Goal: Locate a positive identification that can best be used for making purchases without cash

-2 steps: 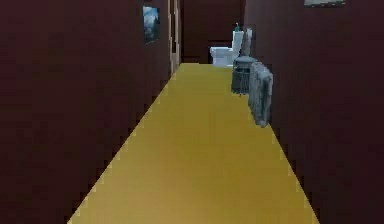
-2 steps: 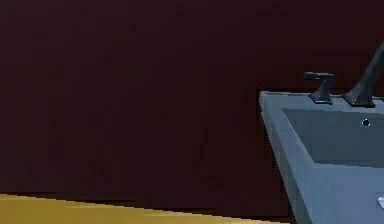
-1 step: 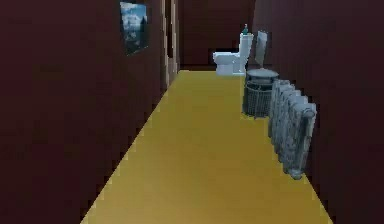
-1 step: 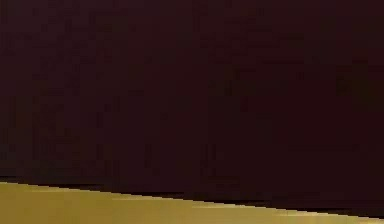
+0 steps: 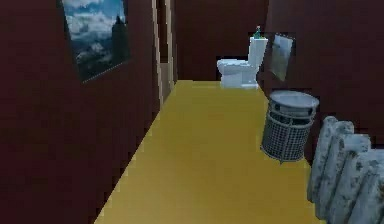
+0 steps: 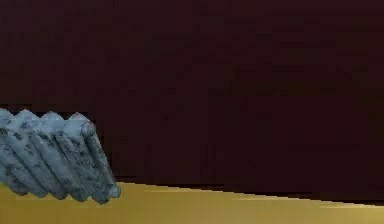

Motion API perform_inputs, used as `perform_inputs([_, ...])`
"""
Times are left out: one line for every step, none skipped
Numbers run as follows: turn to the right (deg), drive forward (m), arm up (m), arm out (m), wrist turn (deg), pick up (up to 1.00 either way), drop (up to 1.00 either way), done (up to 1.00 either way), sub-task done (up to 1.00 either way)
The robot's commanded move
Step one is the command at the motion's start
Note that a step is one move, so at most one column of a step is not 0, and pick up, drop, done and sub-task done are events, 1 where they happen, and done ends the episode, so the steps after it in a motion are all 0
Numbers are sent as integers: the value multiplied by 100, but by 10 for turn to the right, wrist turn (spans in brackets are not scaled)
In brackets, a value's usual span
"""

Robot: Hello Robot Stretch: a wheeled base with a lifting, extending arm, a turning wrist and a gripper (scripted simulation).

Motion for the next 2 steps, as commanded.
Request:
perform_inputs([0, 100, 0, 0, 0, 0, 0, 0, 0])
perform_inputs([0, 100, 0, 0, 0, 0, 0, 0, 0])
